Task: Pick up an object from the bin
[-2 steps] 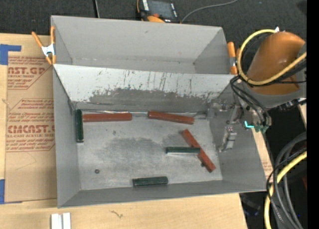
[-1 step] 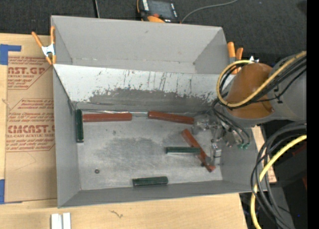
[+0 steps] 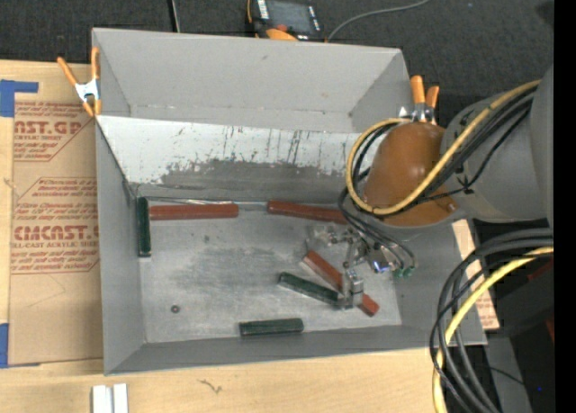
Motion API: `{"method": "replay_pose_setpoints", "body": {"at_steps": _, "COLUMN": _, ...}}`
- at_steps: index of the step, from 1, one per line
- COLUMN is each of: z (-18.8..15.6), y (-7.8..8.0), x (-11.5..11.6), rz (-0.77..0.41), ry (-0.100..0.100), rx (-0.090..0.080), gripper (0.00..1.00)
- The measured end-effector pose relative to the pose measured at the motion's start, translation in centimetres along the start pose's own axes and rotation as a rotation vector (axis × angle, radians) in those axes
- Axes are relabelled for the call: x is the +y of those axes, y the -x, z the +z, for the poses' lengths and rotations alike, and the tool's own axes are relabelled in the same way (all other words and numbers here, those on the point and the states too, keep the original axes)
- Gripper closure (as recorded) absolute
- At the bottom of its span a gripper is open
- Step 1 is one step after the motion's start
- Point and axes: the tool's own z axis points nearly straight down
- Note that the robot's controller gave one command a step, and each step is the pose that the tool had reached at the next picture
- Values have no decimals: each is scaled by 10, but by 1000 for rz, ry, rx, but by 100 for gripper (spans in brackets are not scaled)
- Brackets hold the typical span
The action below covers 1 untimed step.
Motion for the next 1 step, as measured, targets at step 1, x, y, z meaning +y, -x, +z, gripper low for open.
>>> {"method": "replay_pose_setpoints", "body": {"at_steps": 1, "z": 0, "y": -1, "x": -3, "rz": 5, "ry": -3, "rx": 0, "gripper": 100}}
